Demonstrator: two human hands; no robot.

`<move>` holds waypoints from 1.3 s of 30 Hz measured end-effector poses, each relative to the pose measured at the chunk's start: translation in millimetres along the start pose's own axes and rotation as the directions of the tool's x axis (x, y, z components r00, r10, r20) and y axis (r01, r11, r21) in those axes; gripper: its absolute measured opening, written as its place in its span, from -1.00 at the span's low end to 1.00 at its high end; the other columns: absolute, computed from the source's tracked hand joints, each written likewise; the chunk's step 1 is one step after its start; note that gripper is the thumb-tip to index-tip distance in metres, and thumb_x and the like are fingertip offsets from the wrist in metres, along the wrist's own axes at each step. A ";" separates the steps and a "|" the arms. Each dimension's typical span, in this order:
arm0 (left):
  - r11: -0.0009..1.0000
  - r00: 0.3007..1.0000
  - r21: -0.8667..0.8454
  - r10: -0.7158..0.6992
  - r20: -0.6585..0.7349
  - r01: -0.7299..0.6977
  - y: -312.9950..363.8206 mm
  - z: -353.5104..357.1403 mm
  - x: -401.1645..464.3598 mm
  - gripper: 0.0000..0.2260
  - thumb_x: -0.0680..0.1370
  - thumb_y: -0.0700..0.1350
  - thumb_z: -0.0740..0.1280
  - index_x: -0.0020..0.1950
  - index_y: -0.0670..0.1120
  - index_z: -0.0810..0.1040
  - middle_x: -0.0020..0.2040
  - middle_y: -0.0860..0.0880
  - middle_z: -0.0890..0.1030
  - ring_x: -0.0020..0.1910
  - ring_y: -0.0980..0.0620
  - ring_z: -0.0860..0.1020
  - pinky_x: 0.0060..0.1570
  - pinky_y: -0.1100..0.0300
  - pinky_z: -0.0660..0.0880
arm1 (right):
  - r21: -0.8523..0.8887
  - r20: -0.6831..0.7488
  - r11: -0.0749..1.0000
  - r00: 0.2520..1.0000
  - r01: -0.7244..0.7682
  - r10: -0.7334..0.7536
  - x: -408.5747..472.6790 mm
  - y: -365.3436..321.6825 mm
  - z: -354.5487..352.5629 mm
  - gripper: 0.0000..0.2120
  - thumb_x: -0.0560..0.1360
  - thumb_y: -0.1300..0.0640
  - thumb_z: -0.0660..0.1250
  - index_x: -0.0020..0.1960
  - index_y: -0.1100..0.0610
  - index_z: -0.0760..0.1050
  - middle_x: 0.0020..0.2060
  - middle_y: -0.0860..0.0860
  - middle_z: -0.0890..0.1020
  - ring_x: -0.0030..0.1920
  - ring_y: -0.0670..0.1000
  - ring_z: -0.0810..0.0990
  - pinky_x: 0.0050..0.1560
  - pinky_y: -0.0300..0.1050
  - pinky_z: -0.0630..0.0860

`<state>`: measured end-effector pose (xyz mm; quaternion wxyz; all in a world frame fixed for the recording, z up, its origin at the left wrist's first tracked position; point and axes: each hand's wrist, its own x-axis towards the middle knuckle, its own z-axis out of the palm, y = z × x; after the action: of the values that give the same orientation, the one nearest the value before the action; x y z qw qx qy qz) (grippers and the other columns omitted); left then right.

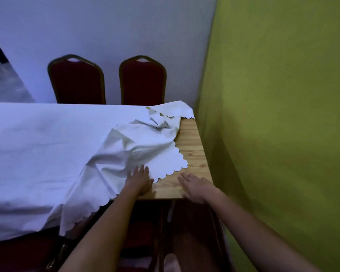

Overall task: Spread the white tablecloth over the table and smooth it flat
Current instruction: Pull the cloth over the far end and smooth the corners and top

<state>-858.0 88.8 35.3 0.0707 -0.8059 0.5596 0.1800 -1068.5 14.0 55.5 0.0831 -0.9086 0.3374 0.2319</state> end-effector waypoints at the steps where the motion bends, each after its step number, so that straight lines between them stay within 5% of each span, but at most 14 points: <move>1: 0.998 1.000 -0.056 0.011 0.014 -0.010 10.9 6.8 14.5 -0.42 0.64 0.09 0.02 0.57 -0.14 -0.05 0.60 -0.10 -0.04 0.57 -0.11 -0.04 0.50 -0.13 -0.01 | -0.016 0.010 0.999 0.999 0.035 -0.034 12.1 7.5 -3.3 -0.41 0.61 -0.03 0.08 0.56 0.05 -0.08 0.57 0.00 -0.07 0.56 0.05 -0.03 0.46 0.20 0.14; 3: 0.987 1.000 -0.163 -0.003 0.021 0.006 37.0 24.3 40.8 -0.39 0.62 0.13 0.05 0.57 -0.12 -0.03 0.60 -0.08 -0.04 0.57 -0.11 -0.04 0.49 -0.12 -0.01 | -0.042 0.037 0.995 0.995 0.095 -0.094 36.0 28.3 -11.1 -0.43 0.61 -0.01 0.07 0.55 0.07 -0.02 0.57 0.03 -0.01 0.55 0.05 0.02 0.45 0.19 0.13; 5: 0.975 0.988 -0.219 -0.078 -0.133 0.048 55.4 35.8 55.8 -0.41 0.57 0.16 0.18 0.50 -0.12 0.21 0.54 -0.13 0.21 0.50 -0.16 0.19 0.41 -0.07 0.18 | -0.034 0.008 0.994 0.994 0.106 -0.106 59.3 49.7 -15.8 -0.45 0.60 -0.01 0.09 0.54 0.08 0.04 0.56 0.04 0.06 0.54 0.06 0.08 0.43 0.17 0.16; 7: 0.965 0.936 -0.254 -0.147 -0.321 0.064 64.2 36.3 67.5 -0.61 0.50 0.10 0.33 0.22 -0.11 0.52 0.23 -0.14 0.56 0.18 -0.21 0.50 0.08 -0.01 0.44 | 0.022 -0.054 0.997 0.996 0.079 -0.078 79.5 68.1 -16.4 -0.50 0.59 0.01 0.11 0.49 0.09 0.15 0.52 0.05 0.17 0.50 0.09 0.19 0.38 0.14 0.26; 10: 0.957 0.897 -0.285 -0.177 -0.404 0.061 71.3 28.8 75.2 -0.86 0.49 -0.10 0.31 0.00 -0.06 0.60 -0.04 -0.07 0.61 -0.05 -0.17 0.56 -0.21 0.08 0.44 | 0.126 -0.110 0.991 0.993 0.047 -0.033 98.5 83.2 -14.7 -0.58 0.58 0.02 0.12 0.42 0.08 0.27 0.47 0.03 0.27 0.43 0.12 0.28 0.27 0.11 0.39; 15: 0.860 0.964 -0.508 -0.180 -0.197 0.057 75.2 13.5 73.2 -0.83 0.51 0.01 0.31 -0.04 -0.02 0.66 -0.08 -0.05 0.69 -0.03 -0.08 0.60 -0.23 0.21 0.34 | 0.404 -0.261 0.914 0.961 0.027 0.087 124.9 88.8 -20.4 -0.55 0.58 -0.04 0.09 0.42 0.10 0.24 0.43 0.10 0.31 0.35 0.19 0.35 0.21 0.14 0.41; 19: 0.853 0.997 -0.522 0.030 0.076 0.014 89.8 10.3 46.5 -0.80 0.48 0.04 0.36 0.00 -0.01 0.67 -0.06 -0.06 0.70 -0.04 0.00 0.62 -0.19 0.26 0.36 | 0.748 -0.227 0.663 0.930 -0.025 0.290 135.2 89.8 -37.8 -0.59 0.57 0.03 0.13 0.38 0.12 0.22 0.33 0.20 0.40 0.24 0.25 0.45 0.15 0.09 0.42; 22: 0.781 0.953 -0.625 0.198 0.232 -0.010 114.7 26.0 28.9 -0.76 0.47 0.02 0.41 0.09 -0.02 0.66 -0.08 0.03 0.68 -0.10 0.11 0.57 -0.10 0.21 0.40 | 0.731 -0.107 0.679 0.971 -0.071 0.216 141.8 97.0 -38.4 -0.49 0.52 -0.01 0.27 0.36 0.18 0.22 0.28 0.23 0.46 0.22 0.26 0.47 0.12 0.04 0.43; 26: 0.708 0.874 -0.703 0.377 0.306 -0.059 172.7 38.7 14.8 -0.78 0.48 -0.05 0.42 0.09 -0.08 0.65 -0.32 0.25 0.58 -0.37 0.35 0.44 -0.19 0.43 0.37 | 0.738 -0.080 0.674 0.985 -0.047 0.155 134.8 101.6 -26.2 -0.35 0.47 -0.12 0.35 0.40 0.20 0.24 0.33 0.19 0.42 0.28 0.20 0.44 0.15 -0.01 0.41; 29: 0.780 0.759 -0.587 0.514 0.400 -0.219 217.1 47.7 9.3 -0.73 0.49 -0.13 0.41 0.19 -0.13 0.61 -0.09 0.02 0.58 -0.39 0.34 0.44 -0.27 0.54 0.30 | 0.702 -0.084 0.711 0.986 -0.043 0.142 124.1 111.5 -12.7 -0.36 0.43 -0.12 0.38 0.37 0.15 0.27 0.29 0.16 0.50 0.25 0.20 0.49 0.10 -0.01 0.44; 32: 0.832 0.716 -0.476 0.514 0.473 -0.283 238.6 46.2 5.8 -0.68 0.53 -0.20 0.35 0.29 -0.16 0.55 0.19 -0.17 0.61 -0.10 0.03 0.56 -0.14 0.34 0.37 | 0.652 -0.104 0.757 0.985 -0.038 0.139 114.5 133.7 -1.9 -0.61 0.44 -0.02 0.34 0.23 0.08 0.47 0.16 0.13 0.61 0.12 0.18 0.57 -0.01 -0.04 0.48; 35: 0.815 0.840 -0.509 0.462 0.284 -0.277 234.7 28.8 9.8 -0.69 0.59 -0.18 0.26 0.33 -0.13 0.52 0.32 -0.15 0.55 0.26 -0.13 0.51 0.25 0.13 0.36 | 0.676 -0.121 0.730 0.962 -0.099 0.243 101.3 164.5 2.7 -0.78 0.42 0.00 0.26 0.00 0.02 0.58 -0.04 0.10 0.66 -0.05 0.18 0.61 -0.10 -0.02 0.55; 37: 0.819 0.954 -0.521 0.297 0.030 -0.239 221.9 10.9 22.0 -0.72 0.59 -0.14 0.23 0.28 -0.04 0.56 0.26 -0.07 0.60 0.20 -0.08 0.55 0.28 0.06 0.43 | 0.703 -0.093 0.696 0.950 -0.149 0.298 88.0 188.6 14.6 -0.82 0.39 0.01 0.28 -0.09 0.04 0.58 -0.14 0.08 0.66 -0.12 0.17 0.61 -0.13 -0.02 0.55; 39: 0.827 0.959 -0.507 0.128 -0.253 -0.244 203.9 -10.1 36.1 -0.74 0.57 -0.17 0.22 0.21 -0.05 0.59 0.19 -0.05 0.64 0.15 -0.07 0.58 0.20 0.05 0.49 | 0.764 -0.053 0.624 0.948 -0.164 0.313 71.7 206.8 33.8 -0.89 0.38 0.07 0.33 -0.18 0.09 0.59 -0.22 0.10 0.65 -0.19 0.13 0.60 -0.18 -0.05 0.51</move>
<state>-1033.8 -20.2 49.2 -0.2327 -0.7492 0.5680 0.2488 -1168.0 -173.7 -7.3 0.3879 -0.7565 0.5265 -0.0024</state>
